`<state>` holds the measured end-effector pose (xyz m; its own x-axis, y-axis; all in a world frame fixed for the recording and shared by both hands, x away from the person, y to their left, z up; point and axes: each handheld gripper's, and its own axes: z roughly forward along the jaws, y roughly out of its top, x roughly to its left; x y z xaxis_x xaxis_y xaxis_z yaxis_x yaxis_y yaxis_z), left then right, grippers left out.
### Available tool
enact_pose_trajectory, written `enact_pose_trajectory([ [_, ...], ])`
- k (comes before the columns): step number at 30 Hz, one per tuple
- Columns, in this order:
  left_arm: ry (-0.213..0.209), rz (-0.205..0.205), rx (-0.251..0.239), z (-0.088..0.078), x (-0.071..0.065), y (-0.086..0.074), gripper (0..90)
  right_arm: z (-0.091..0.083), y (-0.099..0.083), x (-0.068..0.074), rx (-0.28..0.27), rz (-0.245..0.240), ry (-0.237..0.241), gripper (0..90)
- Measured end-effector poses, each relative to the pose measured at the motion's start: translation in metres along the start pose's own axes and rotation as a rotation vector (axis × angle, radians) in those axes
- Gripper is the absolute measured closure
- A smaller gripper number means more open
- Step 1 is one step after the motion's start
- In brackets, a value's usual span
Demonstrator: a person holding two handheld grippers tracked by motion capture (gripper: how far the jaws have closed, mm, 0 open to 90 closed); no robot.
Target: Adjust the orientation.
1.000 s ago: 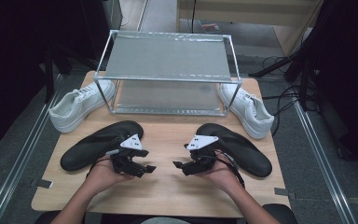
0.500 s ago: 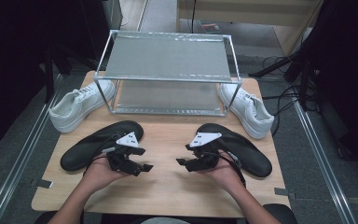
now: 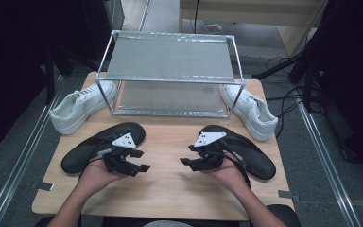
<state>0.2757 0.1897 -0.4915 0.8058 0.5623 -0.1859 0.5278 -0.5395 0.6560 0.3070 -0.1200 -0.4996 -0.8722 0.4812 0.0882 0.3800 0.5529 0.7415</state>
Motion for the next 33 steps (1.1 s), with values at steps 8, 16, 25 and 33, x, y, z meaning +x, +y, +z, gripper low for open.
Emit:
enact_pose_trajectory([
  [8, 0.016, -0.031, -0.004, -0.007, 0.002, -0.005, 39.2, 0.004, 0.003, -0.001, 0.012, -0.007, 0.010, 42.8],
  [16, 0.027, -0.067, -0.012, -0.015, 0.006, -0.011, 40.4, 0.008, 0.004, -0.001, 0.022, -0.013, 0.029, 43.1],
  [25, 0.043, -0.090, -0.012, -0.024, 0.012, -0.018, 41.8, 0.012, 0.006, -0.001, 0.030, -0.020, 0.039, 43.3],
  [33, 0.059, -0.125, -0.018, -0.033, 0.017, -0.026, 42.6, 0.016, 0.009, -0.001, 0.037, -0.027, 0.048, 43.3],
])
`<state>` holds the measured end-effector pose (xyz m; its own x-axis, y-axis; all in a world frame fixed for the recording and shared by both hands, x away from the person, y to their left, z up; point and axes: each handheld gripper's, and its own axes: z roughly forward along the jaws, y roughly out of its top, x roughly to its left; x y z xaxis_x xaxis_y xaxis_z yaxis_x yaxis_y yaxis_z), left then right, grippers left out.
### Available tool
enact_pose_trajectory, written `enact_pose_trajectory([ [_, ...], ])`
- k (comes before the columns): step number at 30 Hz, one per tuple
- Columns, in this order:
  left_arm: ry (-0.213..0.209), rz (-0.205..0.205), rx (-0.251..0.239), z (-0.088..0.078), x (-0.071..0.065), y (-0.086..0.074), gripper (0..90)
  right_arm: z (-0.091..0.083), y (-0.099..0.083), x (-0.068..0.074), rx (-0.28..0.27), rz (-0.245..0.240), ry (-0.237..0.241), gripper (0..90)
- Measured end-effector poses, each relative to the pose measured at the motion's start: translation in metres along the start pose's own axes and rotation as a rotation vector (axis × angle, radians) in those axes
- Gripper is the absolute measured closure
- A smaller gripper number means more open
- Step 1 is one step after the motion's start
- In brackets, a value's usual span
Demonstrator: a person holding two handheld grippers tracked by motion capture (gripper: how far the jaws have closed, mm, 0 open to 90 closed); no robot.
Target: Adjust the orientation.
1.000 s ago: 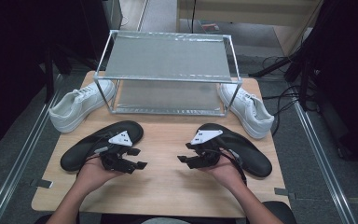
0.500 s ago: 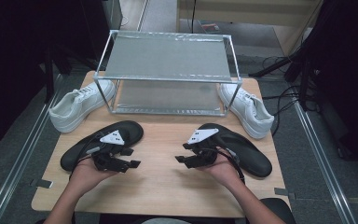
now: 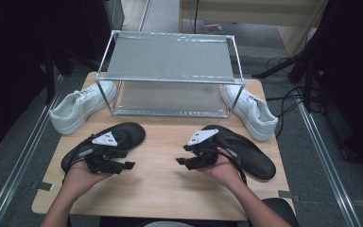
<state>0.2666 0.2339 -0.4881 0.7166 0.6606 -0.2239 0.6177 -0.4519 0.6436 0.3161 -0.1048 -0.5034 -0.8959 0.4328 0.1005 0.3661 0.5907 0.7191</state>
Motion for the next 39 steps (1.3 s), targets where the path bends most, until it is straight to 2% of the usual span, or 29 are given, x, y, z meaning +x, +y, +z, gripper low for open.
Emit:
enact_pose_trajectory([
  [4, 0.010, -0.008, -0.007, -0.004, 0.002, -0.003, 42.6, 0.001, 0.001, 0.000, 0.003, -0.002, 0.005, 43.4],
  [8, 0.023, -0.035, -0.016, -0.011, 0.008, -0.009, 42.8, 0.003, 0.003, 0.000, 0.000, -0.011, 0.014, 43.6],
  [15, 0.042, -0.046, -0.028, -0.020, 0.013, -0.013, 43.4, 0.007, 0.006, 0.001, 0.007, -0.016, 0.022, 43.6],
  [19, 0.046, -0.051, -0.039, -0.029, 0.018, -0.016, 44.9, 0.007, 0.006, 0.001, 0.009, -0.022, 0.024, 43.6],
  [23, 0.069, -0.058, -0.055, -0.038, 0.025, -0.020, 45.8, 0.008, 0.007, 0.001, 0.013, -0.020, 0.026, 43.6],
  [24, 0.071, -0.071, -0.064, -0.041, 0.030, -0.023, 46.1, 0.008, 0.007, 0.001, 0.014, -0.020, 0.026, 43.6],
  [27, 0.083, -0.077, -0.066, -0.041, 0.036, -0.026, 47.4, 0.008, 0.007, 0.001, 0.016, -0.021, 0.024, 43.6],
  [28, 0.063, -0.086, -0.075, -0.038, 0.042, -0.029, 48.6, 0.008, 0.007, 0.001, 0.017, -0.022, 0.024, 43.6],
  [30, 0.049, -0.093, -0.076, -0.035, 0.045, -0.030, 50.3, 0.009, 0.007, 0.001, 0.018, -0.023, 0.024, 43.6],
  [31, 0.038, -0.094, -0.075, -0.033, 0.046, -0.031, 55.7, 0.009, 0.007, 0.002, 0.022, -0.023, 0.025, 43.7],
  [32, 0.026, -0.071, -0.074, -0.030, 0.047, -0.030, 56.2, 0.009, 0.007, 0.002, 0.022, -0.024, 0.024, 43.7],
  [36, 0.030, -0.070, -0.074, -0.029, 0.048, -0.030, 57.3, 0.009, 0.007, 0.002, 0.024, -0.026, 0.021, 43.7],
  [39, 0.055, -0.066, -0.076, -0.033, 0.043, -0.029, 54.5, 0.009, 0.007, 0.002, 0.024, -0.025, 0.023, 43.6],
])
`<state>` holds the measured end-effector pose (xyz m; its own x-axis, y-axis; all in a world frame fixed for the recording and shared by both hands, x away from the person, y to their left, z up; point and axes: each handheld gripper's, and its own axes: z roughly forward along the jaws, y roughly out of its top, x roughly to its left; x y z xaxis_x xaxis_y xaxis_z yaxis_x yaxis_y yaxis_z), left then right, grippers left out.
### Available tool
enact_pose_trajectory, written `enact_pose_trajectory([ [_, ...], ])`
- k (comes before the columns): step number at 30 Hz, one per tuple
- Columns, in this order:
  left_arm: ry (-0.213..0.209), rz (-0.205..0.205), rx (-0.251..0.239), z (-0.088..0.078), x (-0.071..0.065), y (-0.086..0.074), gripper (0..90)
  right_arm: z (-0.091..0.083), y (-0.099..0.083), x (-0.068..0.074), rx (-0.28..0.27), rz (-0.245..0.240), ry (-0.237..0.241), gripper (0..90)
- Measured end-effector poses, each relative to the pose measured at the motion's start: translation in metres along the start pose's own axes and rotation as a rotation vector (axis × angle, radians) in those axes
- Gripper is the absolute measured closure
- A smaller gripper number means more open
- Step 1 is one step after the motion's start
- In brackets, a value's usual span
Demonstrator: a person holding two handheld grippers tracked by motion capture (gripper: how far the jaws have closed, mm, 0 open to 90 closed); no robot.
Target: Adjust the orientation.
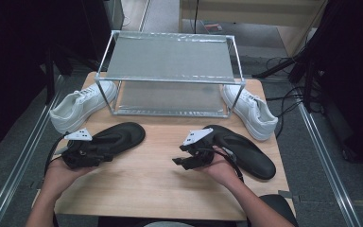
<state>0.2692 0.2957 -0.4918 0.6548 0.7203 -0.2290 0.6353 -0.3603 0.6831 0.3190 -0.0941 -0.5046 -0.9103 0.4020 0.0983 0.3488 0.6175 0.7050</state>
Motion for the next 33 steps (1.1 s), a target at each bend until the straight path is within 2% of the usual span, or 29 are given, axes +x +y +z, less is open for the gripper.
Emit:
enact_pose_trajectory([
  [2, 0.045, 0.020, 0.014, -0.004, -0.002, 0.001, 54.5, 0.000, 0.000, 0.000, 0.000, -0.001, -0.001, 43.6],
  [5, 0.021, 0.017, 0.003, -0.006, 0.003, -0.001, 56.2, 0.000, 0.000, 0.000, 0.002, 0.000, 0.002, 43.7],
  [8, 0.021, 0.008, -0.008, -0.009, 0.005, -0.002, 56.2, 0.000, 0.000, 0.001, 0.002, -0.005, 0.001, 43.7],
  [10, 0.031, 0.005, -0.010, -0.011, 0.006, -0.003, 55.1, 0.000, 0.000, 0.001, 0.002, -0.005, 0.001, 43.7],
  [11, 0.063, 0.001, -0.005, -0.014, 0.009, -0.005, 55.3, 0.000, 0.000, 0.001, 0.002, -0.005, 0.001, 43.7],
  [12, 0.061, -0.007, 0.003, -0.013, 0.011, -0.006, 55.5, 0.000, 0.000, 0.001, 0.002, -0.004, 0.000, 43.7],
  [21, 0.062, 0.003, 0.074, 0.006, 0.019, -0.008, 60.6, 0.001, 0.000, 0.002, 0.008, -0.010, 0.005, 43.8],
  [27, 0.078, 0.042, 0.081, 0.011, 0.019, -0.007, 72.5, 0.003, 0.000, 0.002, 0.015, -0.009, 0.004, 43.8],
  [33, 0.096, 0.063, 0.078, 0.008, 0.017, -0.005, 75.8, 0.003, 0.000, 0.002, 0.016, -0.008, 0.002, 43.8],
])
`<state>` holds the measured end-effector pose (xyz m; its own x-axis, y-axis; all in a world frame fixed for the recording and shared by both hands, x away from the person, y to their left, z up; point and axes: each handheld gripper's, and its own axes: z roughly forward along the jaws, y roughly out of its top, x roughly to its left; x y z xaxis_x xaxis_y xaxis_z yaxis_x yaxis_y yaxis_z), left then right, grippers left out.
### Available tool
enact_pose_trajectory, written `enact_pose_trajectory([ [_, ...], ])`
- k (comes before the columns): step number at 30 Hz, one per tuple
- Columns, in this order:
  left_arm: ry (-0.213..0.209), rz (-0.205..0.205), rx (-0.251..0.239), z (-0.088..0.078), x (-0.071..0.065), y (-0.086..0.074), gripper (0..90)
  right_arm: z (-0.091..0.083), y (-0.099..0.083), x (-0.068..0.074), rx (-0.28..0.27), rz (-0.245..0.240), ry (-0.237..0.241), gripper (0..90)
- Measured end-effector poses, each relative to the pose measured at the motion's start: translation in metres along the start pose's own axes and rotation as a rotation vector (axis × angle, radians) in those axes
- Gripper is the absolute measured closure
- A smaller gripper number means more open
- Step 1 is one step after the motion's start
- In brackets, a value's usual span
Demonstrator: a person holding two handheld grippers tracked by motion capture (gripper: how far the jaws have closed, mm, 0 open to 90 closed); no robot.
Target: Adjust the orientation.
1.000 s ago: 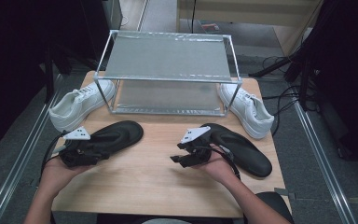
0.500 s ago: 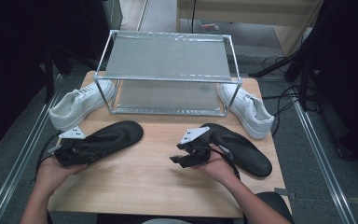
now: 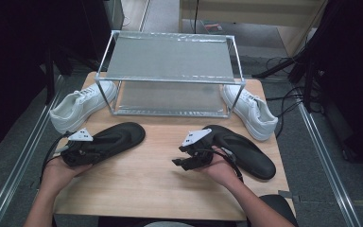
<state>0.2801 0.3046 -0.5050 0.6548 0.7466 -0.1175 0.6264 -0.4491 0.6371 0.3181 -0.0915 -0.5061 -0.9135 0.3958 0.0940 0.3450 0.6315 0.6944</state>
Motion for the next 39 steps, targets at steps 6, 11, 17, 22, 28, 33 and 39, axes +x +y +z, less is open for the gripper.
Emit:
enact_pose_trajectory([
  [6, 0.014, 0.026, -0.029, -0.007, -0.006, 0.011, 82.4, -0.002, -0.002, 0.000, 0.005, 0.003, -0.005, 43.8],
  [11, 0.020, 0.048, -0.029, -0.009, -0.009, 0.019, 82.7, -0.005, -0.005, -0.001, 0.002, 0.012, -0.016, 43.8],
  [17, 0.012, 0.092, -0.034, -0.007, -0.017, 0.031, 82.7, -0.009, -0.009, -0.001, -0.001, 0.017, -0.030, 43.8],
  [22, -0.012, 0.113, -0.035, -0.002, -0.026, 0.042, 82.7, -0.014, -0.014, -0.001, -0.006, 0.036, -0.043, 43.8],
  [28, -0.050, 0.148, -0.025, 0.006, -0.037, 0.055, 82.6, -0.019, -0.019, -0.002, -0.015, 0.044, -0.055, 43.8],
  [33, -0.076, 0.173, -0.008, 0.015, -0.046, 0.065, 82.5, -0.024, -0.024, -0.002, -0.029, 0.057, -0.068, 43.8],
  [39, -0.115, 0.198, 0.007, 0.027, -0.059, 0.078, 82.5, -0.030, -0.029, -0.002, -0.040, 0.068, -0.081, 43.8],
])
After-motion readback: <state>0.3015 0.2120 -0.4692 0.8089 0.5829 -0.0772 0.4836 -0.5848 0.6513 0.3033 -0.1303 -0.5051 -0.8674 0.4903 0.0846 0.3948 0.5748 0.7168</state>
